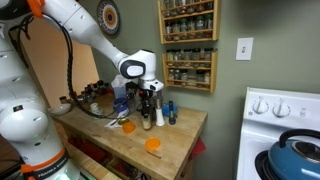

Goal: Take the spice bottle out of the orange container and put it on the right side of the table

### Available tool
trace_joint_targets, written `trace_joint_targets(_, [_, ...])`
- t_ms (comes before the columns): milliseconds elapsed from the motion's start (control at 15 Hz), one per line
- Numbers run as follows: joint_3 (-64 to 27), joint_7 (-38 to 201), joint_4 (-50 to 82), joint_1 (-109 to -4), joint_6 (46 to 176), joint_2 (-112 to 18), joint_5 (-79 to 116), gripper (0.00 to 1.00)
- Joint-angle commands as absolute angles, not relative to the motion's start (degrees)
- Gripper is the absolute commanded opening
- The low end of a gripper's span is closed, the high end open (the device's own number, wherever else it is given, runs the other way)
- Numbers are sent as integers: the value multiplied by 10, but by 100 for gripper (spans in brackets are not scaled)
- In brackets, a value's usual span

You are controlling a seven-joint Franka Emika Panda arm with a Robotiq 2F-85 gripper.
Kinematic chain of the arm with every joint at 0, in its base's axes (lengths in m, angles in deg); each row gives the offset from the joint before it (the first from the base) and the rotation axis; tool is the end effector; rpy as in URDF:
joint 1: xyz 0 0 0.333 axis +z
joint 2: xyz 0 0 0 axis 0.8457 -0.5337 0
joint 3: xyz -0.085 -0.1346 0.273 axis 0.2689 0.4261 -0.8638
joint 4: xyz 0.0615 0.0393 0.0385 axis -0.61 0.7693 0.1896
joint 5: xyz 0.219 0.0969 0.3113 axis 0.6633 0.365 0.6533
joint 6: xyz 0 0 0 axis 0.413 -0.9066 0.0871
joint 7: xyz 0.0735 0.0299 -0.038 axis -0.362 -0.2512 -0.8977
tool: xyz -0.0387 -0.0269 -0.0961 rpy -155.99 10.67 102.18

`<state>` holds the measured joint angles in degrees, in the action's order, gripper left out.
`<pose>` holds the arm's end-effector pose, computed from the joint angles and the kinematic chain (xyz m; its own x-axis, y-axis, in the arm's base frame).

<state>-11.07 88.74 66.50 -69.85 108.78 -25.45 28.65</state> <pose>0.4136 -0.1730 0.3060 0.7556 -0.6410 -0.1350 -0.6529 -0.7536 -0.0761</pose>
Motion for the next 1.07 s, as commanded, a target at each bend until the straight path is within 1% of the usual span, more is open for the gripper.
trace_joint_targets(0, [-103, 840, 651, -699, 1138, -280, 302, 31])
trace_joint_targets(267, [-86, 741, 604, -710, 1135, -325, 290, 31])
trace_joint_targets(667, [-72, 702, 534, -731, 1124, -392, 243, 31])
trace_joint_targets(1000, [-73, 646, 516, -737, 1086, -396, 219, 31])
